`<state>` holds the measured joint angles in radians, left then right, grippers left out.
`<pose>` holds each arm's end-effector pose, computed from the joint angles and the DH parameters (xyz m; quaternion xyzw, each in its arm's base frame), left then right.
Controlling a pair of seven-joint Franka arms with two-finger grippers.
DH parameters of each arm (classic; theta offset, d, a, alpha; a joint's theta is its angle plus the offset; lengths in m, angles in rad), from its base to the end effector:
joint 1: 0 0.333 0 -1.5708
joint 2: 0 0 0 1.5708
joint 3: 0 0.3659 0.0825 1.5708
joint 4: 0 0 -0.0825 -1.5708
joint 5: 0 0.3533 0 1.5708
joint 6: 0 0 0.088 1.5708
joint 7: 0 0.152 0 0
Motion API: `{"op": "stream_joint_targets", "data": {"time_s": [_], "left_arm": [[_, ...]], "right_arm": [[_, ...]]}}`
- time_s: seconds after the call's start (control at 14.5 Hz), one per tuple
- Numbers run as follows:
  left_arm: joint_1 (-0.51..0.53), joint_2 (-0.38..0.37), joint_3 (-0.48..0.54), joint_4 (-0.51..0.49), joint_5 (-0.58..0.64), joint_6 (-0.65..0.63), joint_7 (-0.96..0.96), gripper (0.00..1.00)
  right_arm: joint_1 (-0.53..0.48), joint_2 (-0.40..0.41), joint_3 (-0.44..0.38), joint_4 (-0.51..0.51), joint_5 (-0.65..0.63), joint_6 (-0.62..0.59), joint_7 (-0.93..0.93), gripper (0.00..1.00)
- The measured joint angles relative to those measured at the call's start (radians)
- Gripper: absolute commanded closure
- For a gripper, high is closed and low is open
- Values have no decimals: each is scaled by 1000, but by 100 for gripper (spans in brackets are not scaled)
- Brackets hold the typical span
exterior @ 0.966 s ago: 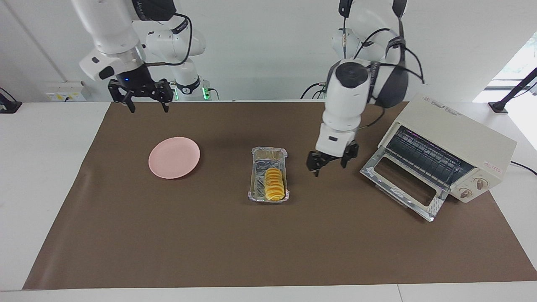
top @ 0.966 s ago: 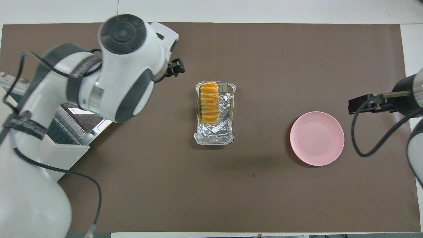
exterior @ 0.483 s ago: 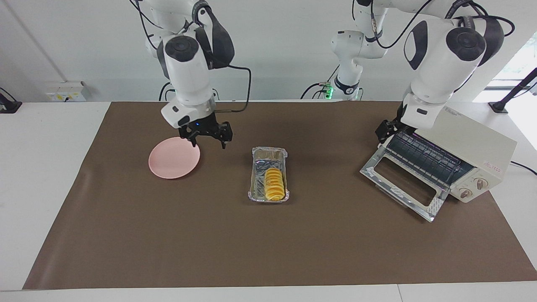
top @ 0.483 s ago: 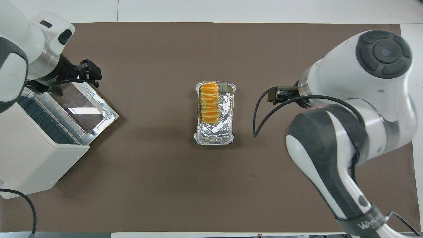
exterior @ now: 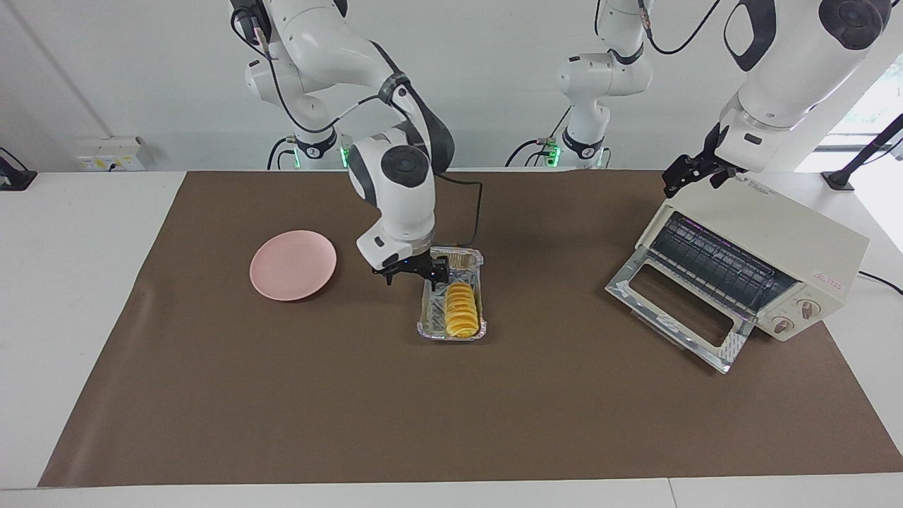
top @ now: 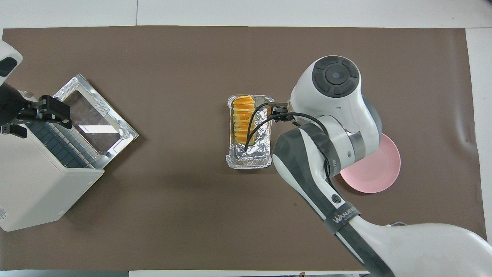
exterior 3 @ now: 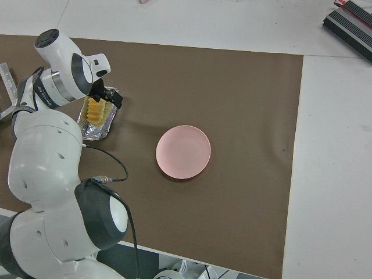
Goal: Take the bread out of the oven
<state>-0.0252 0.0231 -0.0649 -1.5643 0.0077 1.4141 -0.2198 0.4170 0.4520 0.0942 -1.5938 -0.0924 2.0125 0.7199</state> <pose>0.5041 -0.0439 0.6086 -0.9941 -0.0648 0.0850 0.0164 0.5919 0.3118 0.3842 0.9958 -0.0882 -0.0006 0.0259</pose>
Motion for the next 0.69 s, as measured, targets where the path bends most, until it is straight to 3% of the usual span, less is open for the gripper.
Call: {"op": "stream_joint_targets", "data": {"time_s": [0.07, 0.48, 0.55, 0.62, 0.69], "left_arm": [[5, 0, -8, -14, 0, 4, 2, 0], [10, -2, -9, -16, 0, 6, 66, 0], [12, -3, -9, -15, 0, 6, 73, 0], [14, -4, -9, -15, 0, 7, 78, 0], [15, -5, -9, -15, 0, 6, 82, 0]], "right_arm": [[4, 43, -4, 28, -12, 15, 7, 0], [-6, 68, -15, -6, -13, 98, 7, 0], [-5, 71, -15, -11, -13, 104, 7, 8], [-4, 74, -14, -14, -13, 107, 7, 26], [-4, 75, -14, -16, -13, 108, 7, 56]]}}
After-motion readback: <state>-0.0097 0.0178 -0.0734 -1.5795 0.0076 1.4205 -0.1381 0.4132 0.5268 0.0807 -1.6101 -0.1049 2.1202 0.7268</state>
